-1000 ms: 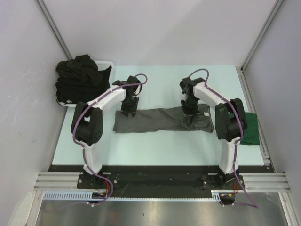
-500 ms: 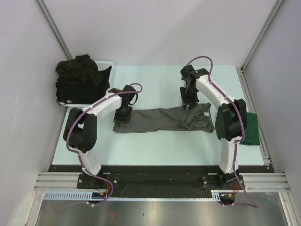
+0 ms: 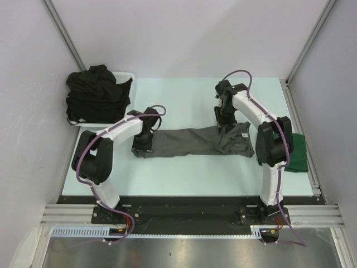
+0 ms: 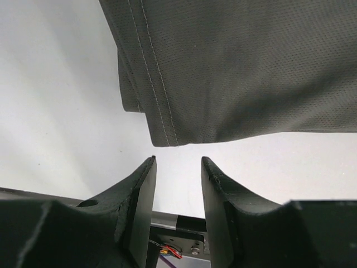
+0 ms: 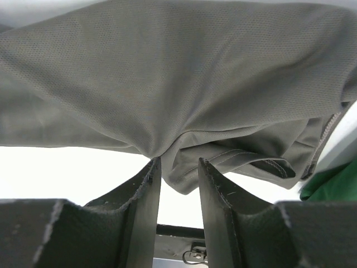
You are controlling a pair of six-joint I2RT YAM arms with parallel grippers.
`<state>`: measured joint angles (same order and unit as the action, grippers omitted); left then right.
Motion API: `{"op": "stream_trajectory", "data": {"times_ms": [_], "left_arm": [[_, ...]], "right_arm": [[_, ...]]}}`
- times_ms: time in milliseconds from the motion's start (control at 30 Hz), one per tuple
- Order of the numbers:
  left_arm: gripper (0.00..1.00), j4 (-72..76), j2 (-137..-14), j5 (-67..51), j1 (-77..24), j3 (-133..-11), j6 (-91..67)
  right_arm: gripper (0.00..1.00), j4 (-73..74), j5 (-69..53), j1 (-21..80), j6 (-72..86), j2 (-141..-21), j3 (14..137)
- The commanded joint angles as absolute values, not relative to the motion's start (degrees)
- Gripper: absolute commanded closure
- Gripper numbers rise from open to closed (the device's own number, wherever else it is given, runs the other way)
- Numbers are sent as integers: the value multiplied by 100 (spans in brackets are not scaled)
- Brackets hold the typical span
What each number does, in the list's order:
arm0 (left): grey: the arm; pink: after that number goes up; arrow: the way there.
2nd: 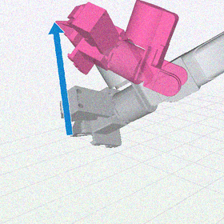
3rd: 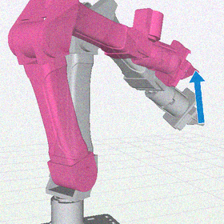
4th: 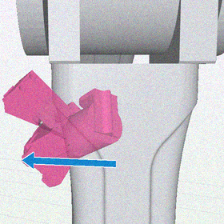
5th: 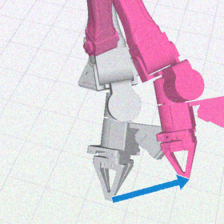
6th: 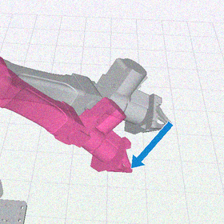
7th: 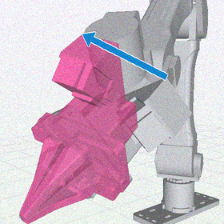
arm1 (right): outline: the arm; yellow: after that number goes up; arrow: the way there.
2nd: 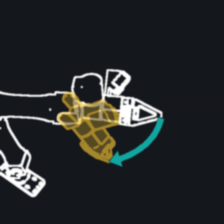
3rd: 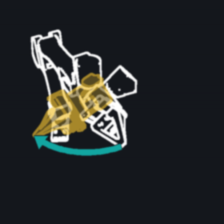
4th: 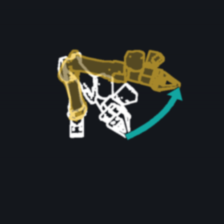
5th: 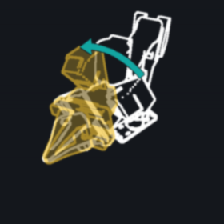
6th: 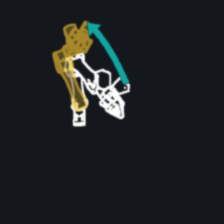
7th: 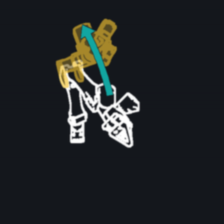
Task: Fold and stack the t-shirts
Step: Fold the other side of the tshirt into a rectangle
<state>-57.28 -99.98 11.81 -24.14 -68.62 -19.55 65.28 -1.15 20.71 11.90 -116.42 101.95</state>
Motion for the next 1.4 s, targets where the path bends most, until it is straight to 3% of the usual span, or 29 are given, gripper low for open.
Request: {"op": "stream_trajectory", "data": {"times_ms": [0,567,1367], "left_arm": [[57,-5529,-9809,1459,-2435,-6794,-2188],[58,-4799,-9615,2127,-2435,-6214,-2391],[67,-4693,-9791,2329,-2426,-6170,-2224]], "right_arm": [[62,6425,-220,2004,1116,-11400,10055],[62,6337,-299,1872,1081,-11144,9738],[62,6354,-369,1881,1064,-11127,9747]]}}
